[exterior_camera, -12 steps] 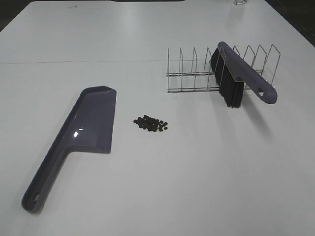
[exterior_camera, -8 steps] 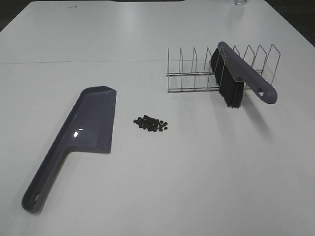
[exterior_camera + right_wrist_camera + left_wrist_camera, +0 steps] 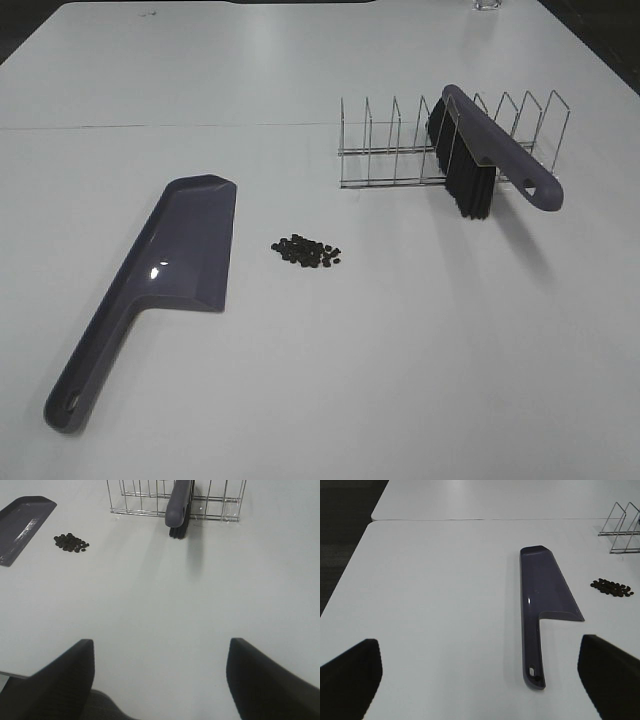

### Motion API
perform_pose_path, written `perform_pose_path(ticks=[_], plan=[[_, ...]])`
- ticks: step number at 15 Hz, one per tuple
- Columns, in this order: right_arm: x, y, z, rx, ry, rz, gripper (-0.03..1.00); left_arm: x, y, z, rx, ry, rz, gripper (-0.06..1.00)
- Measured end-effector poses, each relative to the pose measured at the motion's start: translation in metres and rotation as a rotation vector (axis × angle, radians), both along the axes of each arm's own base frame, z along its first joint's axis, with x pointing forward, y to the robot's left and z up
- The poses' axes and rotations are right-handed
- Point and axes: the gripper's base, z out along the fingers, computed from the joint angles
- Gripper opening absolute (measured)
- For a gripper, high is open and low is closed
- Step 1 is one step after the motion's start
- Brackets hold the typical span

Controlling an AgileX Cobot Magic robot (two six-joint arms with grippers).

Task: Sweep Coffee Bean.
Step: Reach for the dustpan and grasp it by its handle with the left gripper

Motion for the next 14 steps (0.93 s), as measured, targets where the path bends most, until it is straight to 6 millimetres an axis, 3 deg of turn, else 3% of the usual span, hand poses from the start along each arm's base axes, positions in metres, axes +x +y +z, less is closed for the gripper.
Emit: perform_pose_path(ticks=[14], plan=[[0.0000,0.0000,0.0000,0.000,0.000,0.000,0.65,0.0000,0.0000,0.0000,-0.002,0.000,0.001,0.99]])
